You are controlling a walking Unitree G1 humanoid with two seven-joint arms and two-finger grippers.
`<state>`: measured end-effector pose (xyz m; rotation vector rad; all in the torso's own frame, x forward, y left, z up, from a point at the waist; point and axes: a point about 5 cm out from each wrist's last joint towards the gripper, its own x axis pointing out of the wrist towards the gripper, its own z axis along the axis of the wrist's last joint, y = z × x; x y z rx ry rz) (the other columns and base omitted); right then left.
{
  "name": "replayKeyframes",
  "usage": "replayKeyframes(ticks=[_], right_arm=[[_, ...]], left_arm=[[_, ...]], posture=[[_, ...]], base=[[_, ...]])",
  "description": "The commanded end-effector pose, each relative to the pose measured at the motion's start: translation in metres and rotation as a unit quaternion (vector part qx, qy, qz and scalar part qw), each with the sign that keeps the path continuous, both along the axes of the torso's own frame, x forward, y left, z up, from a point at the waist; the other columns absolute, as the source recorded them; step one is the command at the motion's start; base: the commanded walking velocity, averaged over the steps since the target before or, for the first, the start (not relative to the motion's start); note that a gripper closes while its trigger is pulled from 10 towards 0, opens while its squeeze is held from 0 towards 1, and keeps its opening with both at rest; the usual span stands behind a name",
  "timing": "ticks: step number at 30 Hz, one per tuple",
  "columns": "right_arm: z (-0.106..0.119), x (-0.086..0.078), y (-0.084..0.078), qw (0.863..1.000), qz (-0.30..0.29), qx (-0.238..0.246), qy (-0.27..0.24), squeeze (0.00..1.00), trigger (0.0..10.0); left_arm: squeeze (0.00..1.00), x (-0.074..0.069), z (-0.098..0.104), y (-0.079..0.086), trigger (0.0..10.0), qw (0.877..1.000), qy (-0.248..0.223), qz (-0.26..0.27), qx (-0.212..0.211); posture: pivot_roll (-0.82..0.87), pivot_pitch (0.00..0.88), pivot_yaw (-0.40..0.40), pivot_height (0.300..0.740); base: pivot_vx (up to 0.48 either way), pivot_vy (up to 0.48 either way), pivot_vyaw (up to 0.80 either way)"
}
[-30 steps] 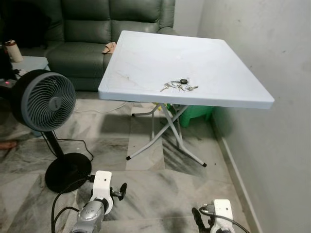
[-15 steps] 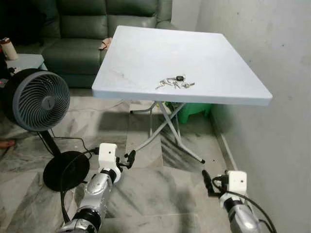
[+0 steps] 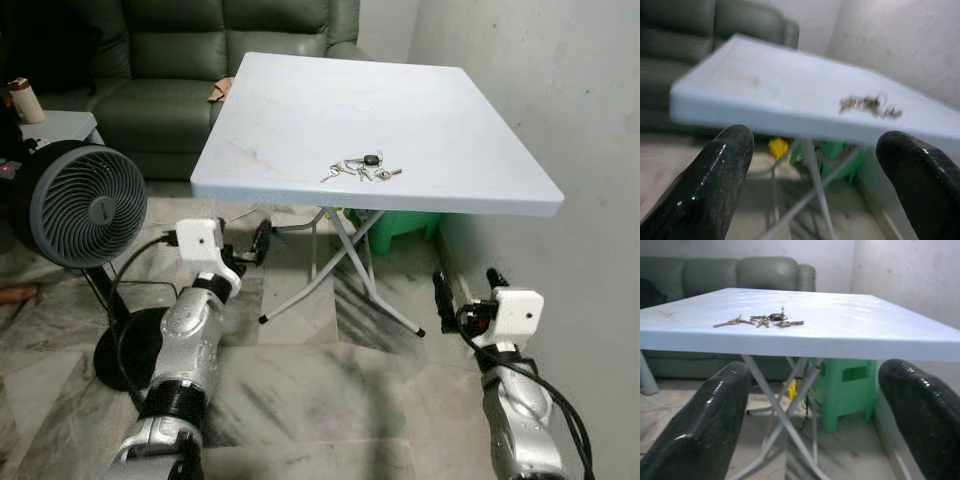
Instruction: Hang keys on a hook
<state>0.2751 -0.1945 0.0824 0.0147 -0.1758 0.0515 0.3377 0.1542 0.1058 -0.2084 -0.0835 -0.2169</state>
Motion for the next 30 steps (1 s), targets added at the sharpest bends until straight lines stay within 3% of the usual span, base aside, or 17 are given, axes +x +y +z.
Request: replayKeyframes(ticks=[1, 9, 16, 22, 30], right_arm=[[0.005, -0.002, 0.004, 1.0, 0.004, 0.001, -0.005, 0.0, 10.0], [0.005, -0.014, 0.011, 1.0, 0.01, 0.01, 0.009, 0.0, 10.0], [0.009, -0.011, 0.01, 1.0, 0.018, -0.018, 0.013, 0.0, 10.0], [0.019, -0.01, 0.01, 0.998, 0.022, -0.056, -0.005, 0.0, 10.0], [0.022, -0.012, 0.016, 0.998, 0.028, -0.057, -0.004, 0.0, 10.0]], left_arm=[[0.0, -0.004, -0.002, -0.001, 10.0, 1.0, 0.005, -0.007, 0.004], [0.0, -0.024, -0.015, 0.002, 10.0, 0.999, 0.03, -0.02, 0.018], [0.0, -0.017, -0.004, 0.002, 10.0, 0.999, 0.016, -0.023, 0.024], [0.0, -0.02, 0.001, -0.002, 10.0, 0.999, -0.002, -0.035, 0.021], [0.0, -0.025, 0.001, -0.004, 10.0, 0.999, -0.002, -0.035, 0.017]], posture=[[0.03, 0.0, -0.012, 0.692], [0.03, 0.0, -0.014, 0.692], [0.04, 0.0, -0.018, 0.692], [0.03, 0.0, -0.019, 0.692], [0.03, 0.0, -0.021, 0.692]], base=[[0.0, 0.0, 0.0], [0.0, 0.0, 0.0], [0.0, 0.0, 0.0], [0.0, 0.0, 0.0], [0.097, 0.0, 0.0]])
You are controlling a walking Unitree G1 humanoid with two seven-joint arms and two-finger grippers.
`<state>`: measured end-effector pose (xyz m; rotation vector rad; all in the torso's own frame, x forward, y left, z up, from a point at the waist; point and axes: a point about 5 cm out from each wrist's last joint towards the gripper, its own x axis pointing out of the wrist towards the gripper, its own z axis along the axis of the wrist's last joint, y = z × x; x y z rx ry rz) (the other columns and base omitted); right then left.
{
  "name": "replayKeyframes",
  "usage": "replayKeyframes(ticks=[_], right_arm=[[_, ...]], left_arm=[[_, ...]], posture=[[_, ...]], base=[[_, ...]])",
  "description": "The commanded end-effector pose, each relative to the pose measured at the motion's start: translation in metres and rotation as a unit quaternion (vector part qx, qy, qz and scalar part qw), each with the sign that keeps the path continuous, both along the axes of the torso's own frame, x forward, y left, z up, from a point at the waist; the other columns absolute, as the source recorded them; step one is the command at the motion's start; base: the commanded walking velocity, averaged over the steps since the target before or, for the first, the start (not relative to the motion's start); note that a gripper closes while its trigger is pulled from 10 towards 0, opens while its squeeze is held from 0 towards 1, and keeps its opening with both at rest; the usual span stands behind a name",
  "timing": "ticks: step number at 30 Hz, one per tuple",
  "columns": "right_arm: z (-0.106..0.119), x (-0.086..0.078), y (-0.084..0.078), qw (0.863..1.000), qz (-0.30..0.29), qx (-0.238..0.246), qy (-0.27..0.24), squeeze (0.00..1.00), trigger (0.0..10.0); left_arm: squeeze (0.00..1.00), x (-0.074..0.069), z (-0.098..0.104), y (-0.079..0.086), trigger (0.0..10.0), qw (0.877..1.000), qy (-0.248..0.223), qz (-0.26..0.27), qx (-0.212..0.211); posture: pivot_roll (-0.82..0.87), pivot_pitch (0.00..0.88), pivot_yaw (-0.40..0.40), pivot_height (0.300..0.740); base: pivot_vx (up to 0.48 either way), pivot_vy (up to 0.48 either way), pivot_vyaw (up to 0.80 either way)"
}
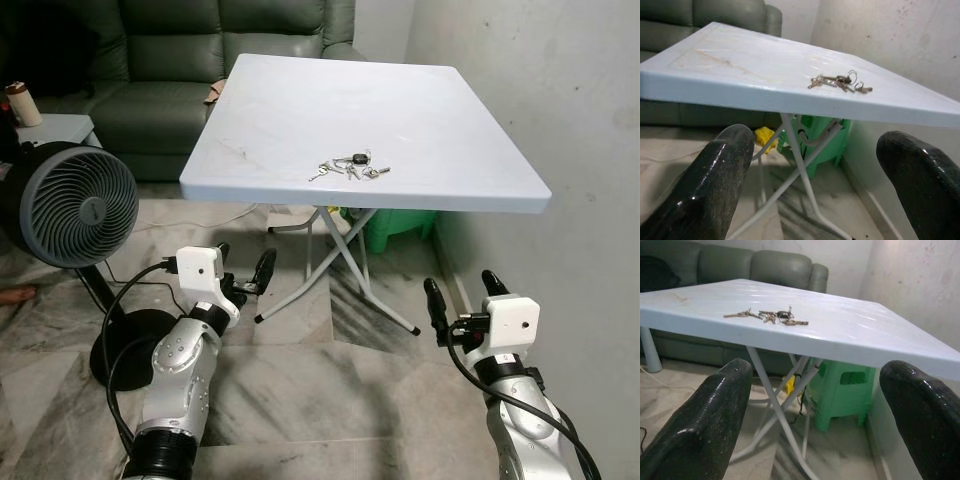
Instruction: Hang keys on a hook
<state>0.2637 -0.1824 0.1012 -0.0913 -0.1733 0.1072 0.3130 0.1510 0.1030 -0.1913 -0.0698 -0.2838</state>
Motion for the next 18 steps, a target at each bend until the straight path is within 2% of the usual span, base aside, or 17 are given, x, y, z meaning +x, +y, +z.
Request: replayKeyframes(ticks=[1, 18], right_arm=[[0.0044, -0.0007, 0.0063, 1.0, 0.008, -0.001, -0.003, 0.0, 10.0], [0.0028, -0.0027, 0.0038, 1.0, 0.003, -0.003, 0.007, 0.0, 10.0]], left_arm=[[0.0, -0.0004, 0.0043, -0.0008, 10.0, 1.0, -0.004, -0.003, 0.008], [0.0, 0.0003, 0.0037, -0.001, 10.0, 1.0, 0.001, -0.007, 0.015]], posture=[[0.04, 0.0, -0.022, 0.692], [0.04, 0.0, -0.02, 0.692]], base=[[0.274, 0.0, 0.0], [0.305, 0.0, 0.0]])
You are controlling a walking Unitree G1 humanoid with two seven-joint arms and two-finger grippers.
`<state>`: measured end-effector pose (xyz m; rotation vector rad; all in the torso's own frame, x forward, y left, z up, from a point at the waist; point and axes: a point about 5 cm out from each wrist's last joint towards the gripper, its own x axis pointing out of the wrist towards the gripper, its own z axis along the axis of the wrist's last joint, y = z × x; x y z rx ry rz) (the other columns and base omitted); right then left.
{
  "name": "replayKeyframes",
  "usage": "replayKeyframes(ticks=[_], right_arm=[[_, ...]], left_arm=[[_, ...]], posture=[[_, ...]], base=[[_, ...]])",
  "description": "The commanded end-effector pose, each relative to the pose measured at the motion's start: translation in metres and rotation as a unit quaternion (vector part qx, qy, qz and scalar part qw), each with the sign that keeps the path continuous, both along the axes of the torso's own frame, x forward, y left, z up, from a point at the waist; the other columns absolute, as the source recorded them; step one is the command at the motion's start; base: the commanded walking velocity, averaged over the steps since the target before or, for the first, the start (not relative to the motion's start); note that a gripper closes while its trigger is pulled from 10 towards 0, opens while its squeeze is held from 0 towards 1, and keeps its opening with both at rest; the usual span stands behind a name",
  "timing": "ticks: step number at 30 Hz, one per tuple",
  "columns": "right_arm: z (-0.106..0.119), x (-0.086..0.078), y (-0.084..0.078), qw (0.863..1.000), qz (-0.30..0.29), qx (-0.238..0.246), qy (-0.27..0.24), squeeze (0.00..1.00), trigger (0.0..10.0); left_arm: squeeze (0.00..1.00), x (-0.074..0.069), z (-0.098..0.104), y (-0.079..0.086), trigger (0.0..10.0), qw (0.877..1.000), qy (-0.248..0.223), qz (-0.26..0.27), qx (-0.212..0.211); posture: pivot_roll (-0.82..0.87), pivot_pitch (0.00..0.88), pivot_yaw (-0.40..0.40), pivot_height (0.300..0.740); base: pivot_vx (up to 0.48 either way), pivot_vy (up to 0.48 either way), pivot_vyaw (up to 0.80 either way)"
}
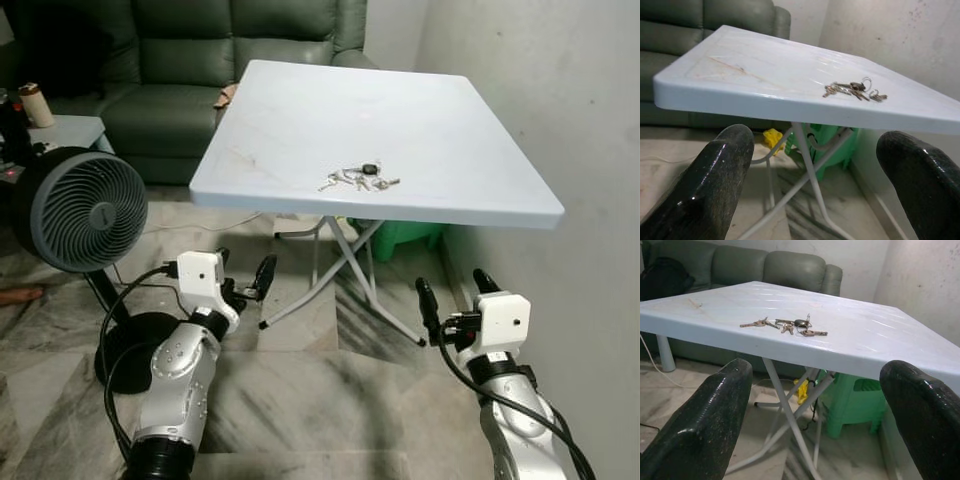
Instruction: Hang keys on a hook
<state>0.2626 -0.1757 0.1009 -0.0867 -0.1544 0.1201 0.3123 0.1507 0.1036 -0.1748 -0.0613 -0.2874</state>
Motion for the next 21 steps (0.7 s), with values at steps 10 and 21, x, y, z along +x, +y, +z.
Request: replayKeyframes(ticks=[10, 21], right_arm=[[0.0034, -0.001, -0.0028, 1.0, -0.002, -0.003, -0.002, 0.0, 10.0], [0.0043, 0.0008, -0.0032, 1.0, -0.002, -0.005, -0.001, 0.0, 10.0]], left_arm=[[0.0, 0.0026, 0.0044, -0.0018, 10.0, 1.0, -0.004, -0.006, 0.007], [0.0, 0.0046, 0.0049, -0.0029, 10.0, 1.0, -0.003, -0.007, 0.008]], posture=[[0.04, 0.0, -0.022, 0.692], [0.04, 0.0, -0.022, 0.692]], base=[[0.37, 0.0, 0.0], [0.41, 0.0, 0.0]])
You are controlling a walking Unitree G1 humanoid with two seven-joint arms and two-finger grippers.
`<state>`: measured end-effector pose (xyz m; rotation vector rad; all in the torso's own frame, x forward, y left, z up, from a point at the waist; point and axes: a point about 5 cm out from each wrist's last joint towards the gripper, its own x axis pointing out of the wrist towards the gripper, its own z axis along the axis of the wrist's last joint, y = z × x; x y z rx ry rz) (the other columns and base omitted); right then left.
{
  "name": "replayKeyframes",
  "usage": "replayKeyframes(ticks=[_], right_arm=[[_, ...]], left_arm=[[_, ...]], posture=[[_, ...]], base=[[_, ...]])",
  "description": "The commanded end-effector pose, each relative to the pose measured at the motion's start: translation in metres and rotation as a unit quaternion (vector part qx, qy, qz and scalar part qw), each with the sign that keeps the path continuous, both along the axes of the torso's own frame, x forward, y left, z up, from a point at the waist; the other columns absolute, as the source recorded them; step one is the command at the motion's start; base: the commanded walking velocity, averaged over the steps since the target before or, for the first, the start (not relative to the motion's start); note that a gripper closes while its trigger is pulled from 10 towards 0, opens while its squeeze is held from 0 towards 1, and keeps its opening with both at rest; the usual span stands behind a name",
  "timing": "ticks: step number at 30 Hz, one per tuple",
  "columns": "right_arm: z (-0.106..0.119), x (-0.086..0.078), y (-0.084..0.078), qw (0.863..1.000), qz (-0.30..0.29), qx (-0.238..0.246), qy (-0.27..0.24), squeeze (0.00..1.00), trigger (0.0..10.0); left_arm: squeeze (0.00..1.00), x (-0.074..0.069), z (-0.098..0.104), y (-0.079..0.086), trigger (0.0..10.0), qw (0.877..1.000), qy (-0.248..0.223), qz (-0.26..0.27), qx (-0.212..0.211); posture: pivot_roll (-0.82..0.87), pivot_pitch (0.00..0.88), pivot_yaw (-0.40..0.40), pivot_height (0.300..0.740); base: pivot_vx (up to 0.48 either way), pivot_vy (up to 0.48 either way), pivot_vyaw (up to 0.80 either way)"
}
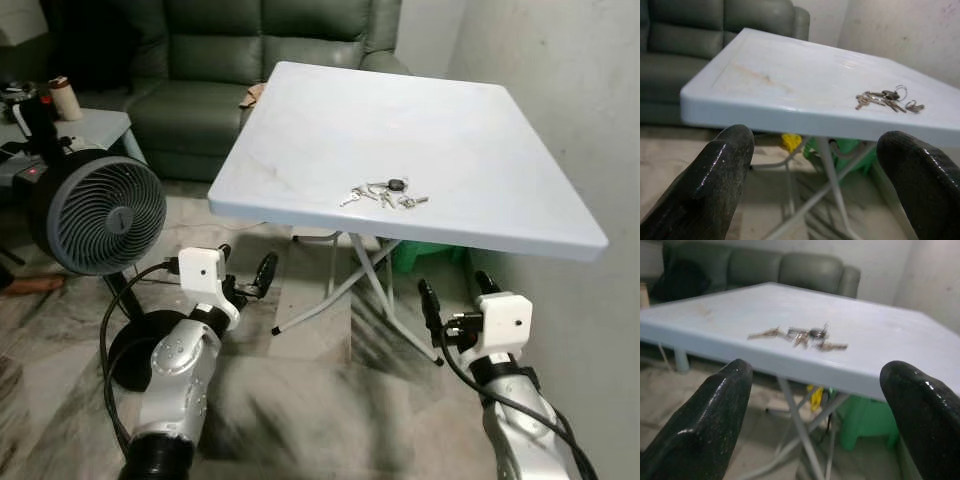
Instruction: Hang keys on a hook
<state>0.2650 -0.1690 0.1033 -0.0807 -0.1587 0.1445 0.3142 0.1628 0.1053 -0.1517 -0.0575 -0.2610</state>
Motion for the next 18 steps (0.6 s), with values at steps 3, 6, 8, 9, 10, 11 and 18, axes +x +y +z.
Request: replayKeyframes(ticks=[3, 6, 8, 9, 10, 11, 18], right_arm=[[0.0023, -0.0014, -0.0097, 1.0, -0.013, -0.007, 0.0, 0.0, 10.0], [0.0021, -0.0015, -0.0098, 1.0, -0.014, -0.006, -0.001, 0.0, 10.0], [0.0019, -0.0014, -0.0097, 1.0, -0.014, -0.007, 0.0, 0.0, 10.0], [0.0018, -0.0015, -0.0096, 1.0, -0.014, -0.007, 0.0, 0.0, 10.0], [0.0017, -0.0014, -0.0097, 1.0, -0.014, -0.007, 0.0, 0.0, 10.0], [0.0016, -0.0014, -0.0099, 1.0, -0.015, -0.008, 0.0, 0.0, 10.0], [0.0016, -0.0009, -0.0095, 1.0, -0.008, -0.029, 0.002, 0.0, 10.0]], left_arm=[[0.0, 0.0033, 0.0036, -0.0152, 10.0, 1.0, -0.005, -0.021, -0.003], [0.0, 0.0039, 0.0038, -0.0155, 10.0, 1.0, -0.005, -0.022, -0.002], [0.0, 0.0042, 0.0041, -0.0157, 10.0, 1.0, -0.005, -0.022, -0.002], [0.0, 0.0042, 0.0042, -0.0159, 10.0, 1.0, -0.006, -0.023, -0.002], [0.0, 0.0044, 0.0043, -0.0161, 10.0, 1.0, -0.006, -0.023, -0.003], [0.0, 0.0045, 0.0044, -0.0163, 10.0, 1.0, -0.006, -0.023, -0.002], [0.0, 0.0053, 0.0051, -0.0185, 10.0, 1.0, -0.008, -0.026, -0.003]], posture=[[0.04, 0.0, -0.022, 0.692], [0.04, 0.0, -0.021, 0.692], [0.04, 0.0, -0.02, 0.692], [0.04, 0.0, -0.02, 0.692], [0.04, 0.0, -0.02, 0.692], [0.04, 0.0, -0.02, 0.692], [0.04, 0.0, -0.022, 0.692]], base=[[0.44, 0.0, 0.0], [0.444, 0.0, 0.0], [0.444, 0.0, 0.0], [0.446, 0.0, 0.0], [0.446, 0.0, 0.0], [0.442, 0.0, 0.0], [0.444, 0.0, 0.23]])
